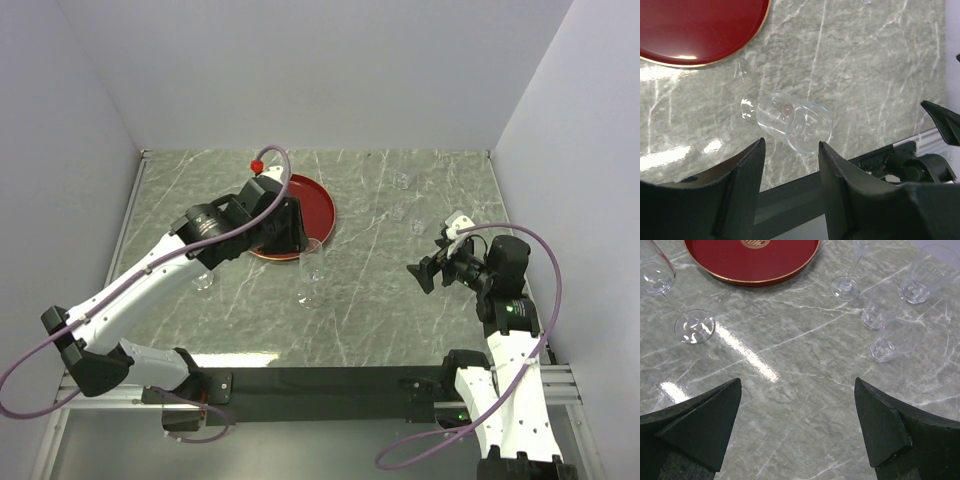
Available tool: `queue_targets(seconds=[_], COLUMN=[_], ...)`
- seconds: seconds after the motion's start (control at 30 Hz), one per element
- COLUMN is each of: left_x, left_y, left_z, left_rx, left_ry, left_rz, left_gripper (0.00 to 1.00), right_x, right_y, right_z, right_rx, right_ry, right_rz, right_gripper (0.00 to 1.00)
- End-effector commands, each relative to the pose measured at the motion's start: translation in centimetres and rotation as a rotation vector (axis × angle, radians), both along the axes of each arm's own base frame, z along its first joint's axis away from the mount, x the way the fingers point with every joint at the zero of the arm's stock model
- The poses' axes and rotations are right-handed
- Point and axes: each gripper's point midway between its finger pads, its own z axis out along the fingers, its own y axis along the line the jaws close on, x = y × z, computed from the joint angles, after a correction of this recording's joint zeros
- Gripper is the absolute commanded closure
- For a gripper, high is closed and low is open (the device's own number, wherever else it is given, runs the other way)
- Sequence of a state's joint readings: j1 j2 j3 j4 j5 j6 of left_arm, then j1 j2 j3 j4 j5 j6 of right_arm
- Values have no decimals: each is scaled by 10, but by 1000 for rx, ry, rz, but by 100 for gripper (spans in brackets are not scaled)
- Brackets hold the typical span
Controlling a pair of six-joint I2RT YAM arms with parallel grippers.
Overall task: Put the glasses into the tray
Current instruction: Grab a glass with a robot arm
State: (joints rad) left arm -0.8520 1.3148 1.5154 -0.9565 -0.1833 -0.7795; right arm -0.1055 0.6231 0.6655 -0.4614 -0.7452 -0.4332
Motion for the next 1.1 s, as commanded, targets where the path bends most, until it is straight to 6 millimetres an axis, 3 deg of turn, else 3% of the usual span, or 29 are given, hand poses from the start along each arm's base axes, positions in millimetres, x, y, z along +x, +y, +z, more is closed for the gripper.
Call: queue_targets(seconds=[0.0,0.57,0.8,0.97,1.07], left_x=[6,11,11,9,10], left_y=[3,-4,-6,-5,-7], left_z=[12,-13,-18,-23,-23], left_rx=[31,187,237,278,289], left_ry=[-41,-11,-8,2,3], left_rz=[22,26,22,6,-2], left_gripper=[48,60,76,77,88], right_x=[1,0,0,0,0], right_y=[-2,-4,-5,-5,-6], right_z=[2,4,3,5,4], right_rx=[-7,-6,-5,-5,-4], right_ry=[-21,-28,-25,-31,-28], right_rz=[-9,-18,-24,-24,-24], right_gripper=[0,0,0,0,0])
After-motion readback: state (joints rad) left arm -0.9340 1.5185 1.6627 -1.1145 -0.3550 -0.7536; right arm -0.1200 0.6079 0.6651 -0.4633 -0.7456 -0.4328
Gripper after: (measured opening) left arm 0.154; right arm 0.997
